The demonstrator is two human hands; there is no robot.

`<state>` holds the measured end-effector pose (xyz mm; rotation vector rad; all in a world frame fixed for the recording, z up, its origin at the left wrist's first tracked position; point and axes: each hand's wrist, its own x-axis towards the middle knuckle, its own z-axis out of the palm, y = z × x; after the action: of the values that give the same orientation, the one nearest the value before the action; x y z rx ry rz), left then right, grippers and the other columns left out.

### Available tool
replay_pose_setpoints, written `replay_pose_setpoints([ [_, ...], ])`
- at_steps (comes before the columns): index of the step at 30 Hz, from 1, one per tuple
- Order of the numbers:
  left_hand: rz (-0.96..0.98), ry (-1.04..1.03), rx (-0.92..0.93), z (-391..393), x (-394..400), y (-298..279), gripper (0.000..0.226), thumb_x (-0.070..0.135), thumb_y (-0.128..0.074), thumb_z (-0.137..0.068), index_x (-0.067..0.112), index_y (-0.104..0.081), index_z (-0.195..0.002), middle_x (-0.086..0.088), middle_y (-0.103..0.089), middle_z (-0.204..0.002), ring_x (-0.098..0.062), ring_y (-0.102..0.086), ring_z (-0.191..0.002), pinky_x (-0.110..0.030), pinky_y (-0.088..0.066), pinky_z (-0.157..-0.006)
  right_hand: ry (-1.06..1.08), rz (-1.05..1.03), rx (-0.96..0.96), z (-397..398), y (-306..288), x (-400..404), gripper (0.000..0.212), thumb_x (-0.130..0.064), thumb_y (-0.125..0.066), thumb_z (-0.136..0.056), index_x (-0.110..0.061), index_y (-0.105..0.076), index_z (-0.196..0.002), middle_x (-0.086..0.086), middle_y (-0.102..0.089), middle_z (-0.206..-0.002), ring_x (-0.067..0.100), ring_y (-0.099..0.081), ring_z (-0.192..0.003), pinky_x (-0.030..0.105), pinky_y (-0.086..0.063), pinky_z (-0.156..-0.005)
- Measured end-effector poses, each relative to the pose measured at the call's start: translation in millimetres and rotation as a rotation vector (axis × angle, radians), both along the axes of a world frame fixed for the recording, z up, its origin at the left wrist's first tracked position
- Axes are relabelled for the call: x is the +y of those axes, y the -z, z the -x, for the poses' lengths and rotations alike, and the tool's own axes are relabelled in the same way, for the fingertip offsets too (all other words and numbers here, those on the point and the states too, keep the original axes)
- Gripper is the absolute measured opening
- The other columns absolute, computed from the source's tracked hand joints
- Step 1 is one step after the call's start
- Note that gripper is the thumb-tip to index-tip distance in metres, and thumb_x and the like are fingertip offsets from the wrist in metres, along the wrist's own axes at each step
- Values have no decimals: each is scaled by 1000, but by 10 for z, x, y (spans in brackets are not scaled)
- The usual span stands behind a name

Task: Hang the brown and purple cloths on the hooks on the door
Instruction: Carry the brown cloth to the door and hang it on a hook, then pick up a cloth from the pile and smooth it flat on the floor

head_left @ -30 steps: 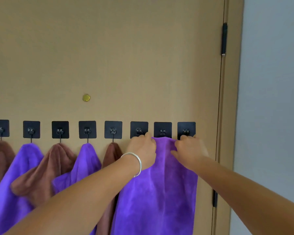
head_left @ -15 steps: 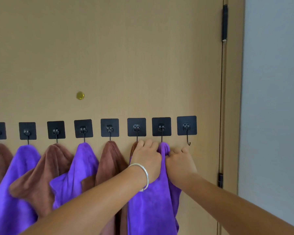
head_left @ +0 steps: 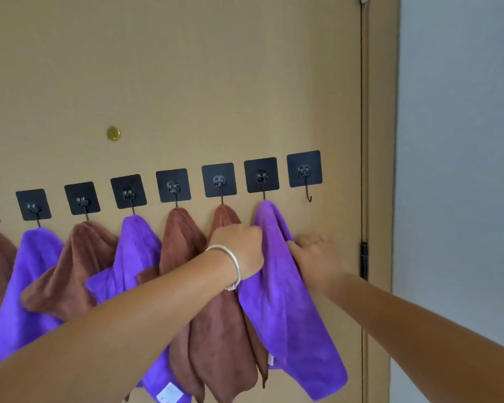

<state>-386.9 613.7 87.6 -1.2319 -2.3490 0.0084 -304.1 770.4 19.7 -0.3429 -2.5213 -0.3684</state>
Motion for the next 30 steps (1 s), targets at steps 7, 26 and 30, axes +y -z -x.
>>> replay_pose_setpoints([
  [7,-414,381,357,38,76,-214,37,22,-46,-88,21,-50,-125,2,-53,-120,-23,-53,-107,-38,-38,-89,214,-10,98,-473,-102,-65,44,-23,-46,-91,-25,-43,-135,0,-48,-135,24,-49,-118,38,-38,-94],
  [26,-399,1089,77,-1714,240,264,70,47,-39,-93,29,-6,-153,-6,-14,-159,-22,-12,-146,-56,-9,-113,1045,-227,61,-2969,-423,-1978,57,-29,-59,-87,-15,-45,-140,10,-46,-143,29,-39,-135,48,-23,-116],
  [30,-526,1355,93,-2632,-83,140,69,39,-54,-88,23,-27,-150,-12,-31,-153,-28,-30,-140,-60,-20,-109,1160,-327,12,-3681,-520,-2631,55,-27,-67,-82,-13,-52,-133,9,-54,-134,29,-49,-127,51,-35,-110],
])
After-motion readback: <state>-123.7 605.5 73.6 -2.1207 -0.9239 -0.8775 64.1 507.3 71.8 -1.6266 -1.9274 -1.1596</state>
